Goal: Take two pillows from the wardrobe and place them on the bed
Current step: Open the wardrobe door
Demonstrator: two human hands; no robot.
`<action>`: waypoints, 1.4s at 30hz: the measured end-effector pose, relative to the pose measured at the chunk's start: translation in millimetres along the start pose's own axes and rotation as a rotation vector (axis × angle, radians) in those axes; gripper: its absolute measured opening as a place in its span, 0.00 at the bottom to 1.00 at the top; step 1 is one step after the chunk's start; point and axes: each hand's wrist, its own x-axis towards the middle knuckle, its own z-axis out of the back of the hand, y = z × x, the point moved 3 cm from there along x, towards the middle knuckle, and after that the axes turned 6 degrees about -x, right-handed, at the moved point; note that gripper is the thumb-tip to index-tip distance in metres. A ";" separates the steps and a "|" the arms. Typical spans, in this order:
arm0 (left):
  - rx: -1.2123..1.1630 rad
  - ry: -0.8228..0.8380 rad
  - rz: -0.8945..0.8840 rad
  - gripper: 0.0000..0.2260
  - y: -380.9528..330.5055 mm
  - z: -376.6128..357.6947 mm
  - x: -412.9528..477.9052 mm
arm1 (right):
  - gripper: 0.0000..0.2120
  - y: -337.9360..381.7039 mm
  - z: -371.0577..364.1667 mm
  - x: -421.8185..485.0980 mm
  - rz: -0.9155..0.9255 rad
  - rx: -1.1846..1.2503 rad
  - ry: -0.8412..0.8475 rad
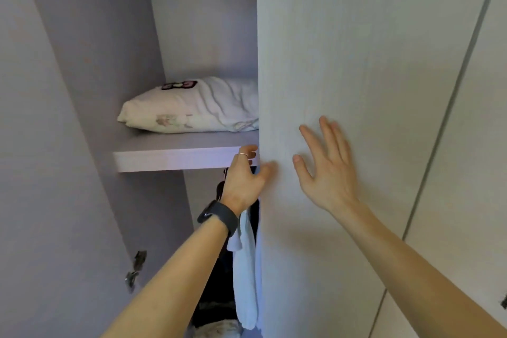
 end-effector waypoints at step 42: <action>-0.724 0.680 -0.155 0.20 -34.8 -48.3 -143.3 | 0.26 55.1 105.6 -236.6 -0.578 0.482 -0.143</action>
